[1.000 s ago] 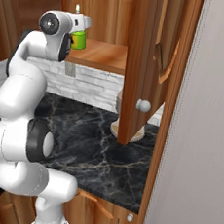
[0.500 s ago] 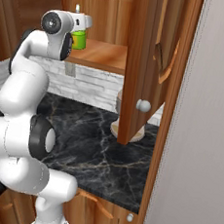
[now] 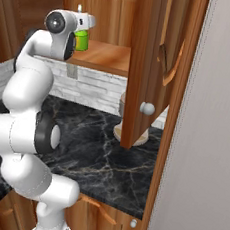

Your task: Move the cutting board and knife to the sink. Then move spray from the cabinet to the counter.

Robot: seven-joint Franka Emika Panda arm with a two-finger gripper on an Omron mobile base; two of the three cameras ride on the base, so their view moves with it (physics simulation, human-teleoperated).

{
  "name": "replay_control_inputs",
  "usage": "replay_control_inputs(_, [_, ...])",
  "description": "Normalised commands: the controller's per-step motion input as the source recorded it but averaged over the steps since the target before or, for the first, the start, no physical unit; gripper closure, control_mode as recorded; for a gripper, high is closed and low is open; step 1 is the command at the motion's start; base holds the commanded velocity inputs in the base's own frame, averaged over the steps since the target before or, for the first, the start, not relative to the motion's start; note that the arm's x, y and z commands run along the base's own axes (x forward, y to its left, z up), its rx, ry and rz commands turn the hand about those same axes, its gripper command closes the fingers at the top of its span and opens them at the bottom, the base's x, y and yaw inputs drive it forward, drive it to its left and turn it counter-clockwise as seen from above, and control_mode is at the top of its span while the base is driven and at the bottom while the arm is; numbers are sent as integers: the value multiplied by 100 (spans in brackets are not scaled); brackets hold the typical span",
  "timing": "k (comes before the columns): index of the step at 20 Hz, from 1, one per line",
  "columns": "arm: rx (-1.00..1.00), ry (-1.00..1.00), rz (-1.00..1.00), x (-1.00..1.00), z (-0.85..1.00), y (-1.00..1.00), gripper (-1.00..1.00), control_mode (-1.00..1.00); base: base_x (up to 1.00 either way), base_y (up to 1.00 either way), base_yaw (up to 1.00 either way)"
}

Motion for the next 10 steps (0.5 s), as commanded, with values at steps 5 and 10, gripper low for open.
replay_control_inputs(5, [0,0,0,28,0,6,-100,-100,0,0,0])
replay_control_inputs(10, [0,0,0,23,0,2,-100,-100,0,0,0])
